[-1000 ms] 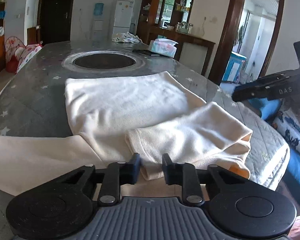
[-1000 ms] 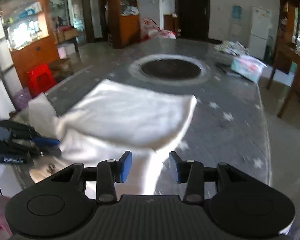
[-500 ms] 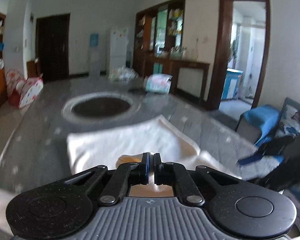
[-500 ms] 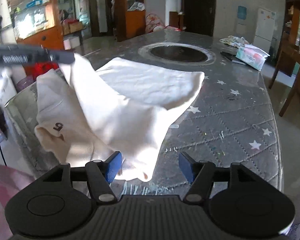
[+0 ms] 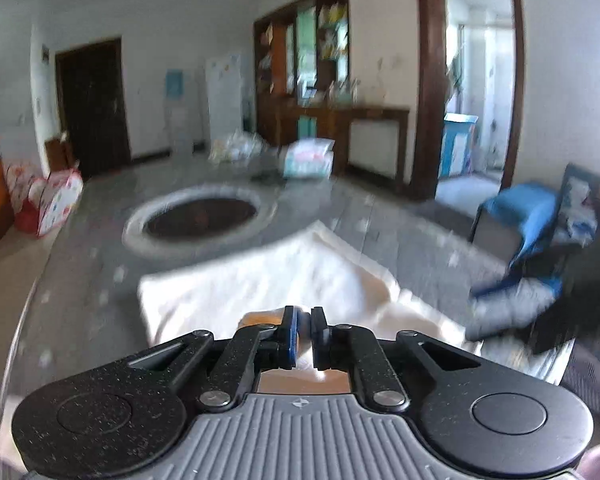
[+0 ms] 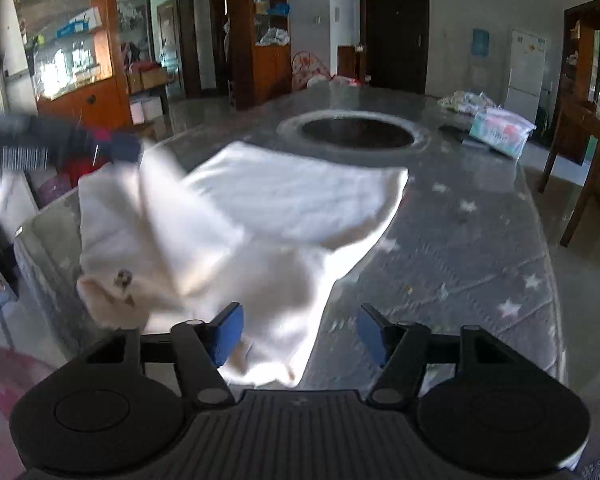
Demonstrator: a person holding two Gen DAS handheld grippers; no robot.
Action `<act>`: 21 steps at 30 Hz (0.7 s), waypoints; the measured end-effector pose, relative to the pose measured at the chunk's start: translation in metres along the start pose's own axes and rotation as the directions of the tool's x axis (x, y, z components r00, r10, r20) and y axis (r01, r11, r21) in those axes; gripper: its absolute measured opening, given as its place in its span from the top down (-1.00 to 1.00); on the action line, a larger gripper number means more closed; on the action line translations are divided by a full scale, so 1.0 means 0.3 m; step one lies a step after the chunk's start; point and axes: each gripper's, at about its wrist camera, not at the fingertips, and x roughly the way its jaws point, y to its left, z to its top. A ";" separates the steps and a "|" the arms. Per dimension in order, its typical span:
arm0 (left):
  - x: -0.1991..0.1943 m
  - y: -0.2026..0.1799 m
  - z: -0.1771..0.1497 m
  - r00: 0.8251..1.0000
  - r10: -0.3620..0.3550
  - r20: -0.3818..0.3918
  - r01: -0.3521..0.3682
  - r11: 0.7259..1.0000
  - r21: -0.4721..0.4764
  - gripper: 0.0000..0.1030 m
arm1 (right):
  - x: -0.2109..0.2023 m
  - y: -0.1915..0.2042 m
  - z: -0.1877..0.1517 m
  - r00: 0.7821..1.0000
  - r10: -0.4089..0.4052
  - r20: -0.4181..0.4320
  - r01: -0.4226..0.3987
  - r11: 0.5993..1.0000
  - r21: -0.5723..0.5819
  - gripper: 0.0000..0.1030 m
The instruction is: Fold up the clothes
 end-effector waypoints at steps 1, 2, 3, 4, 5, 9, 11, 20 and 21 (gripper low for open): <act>0.005 0.004 -0.021 1.000 0.009 -0.019 -0.009 1.000 0.003 0.81 | -0.003 -0.007 0.012 1.000 0.000 0.008 0.000 1.000 0.002 -0.09; 0.010 0.010 -0.036 0.999 0.022 -0.033 -0.022 1.000 0.004 0.80 | -0.002 -0.012 0.024 1.000 -0.001 0.013 0.001 1.000 0.003 -0.06; 0.014 0.017 -0.050 0.998 0.036 -0.045 -0.036 0.999 0.005 0.80 | 0.010 -0.013 0.037 1.000 -0.003 0.014 0.003 1.000 -0.001 -0.02; 0.019 0.023 -0.063 0.997 0.050 -0.056 -0.050 0.999 0.007 0.80 | 0.023 -0.014 0.049 1.000 -0.004 0.015 0.004 1.000 -0.004 0.03; 0.018 0.032 -0.072 0.996 0.059 -0.061 -0.059 0.998 -0.002 0.80 | 0.035 -0.014 0.061 1.000 -0.004 0.015 0.004 1.000 -0.009 0.07; 0.010 0.063 -0.079 0.997 0.062 -0.042 -0.064 0.997 -0.043 0.80 | 0.090 0.015 0.096 1.000 0.017 0.011 -0.016 0.999 -0.044 0.13; 0.018 0.067 -0.073 0.999 0.031 -0.028 -0.033 0.997 -0.063 0.79 | 0.119 0.035 0.108 1.000 0.027 0.003 -0.026 0.997 -0.070 0.15; 0.172 0.075 -0.109 0.995 -0.013 -0.095 0.000 0.990 -0.139 0.76 | 0.217 0.050 0.099 0.998 0.008 -0.055 -0.013 0.996 -0.089 0.17; 0.182 0.086 -0.116 0.995 -0.008 -0.103 -0.008 0.989 -0.149 0.76 | 0.220 0.048 0.095 0.998 0.005 -0.059 -0.010 0.996 -0.089 0.18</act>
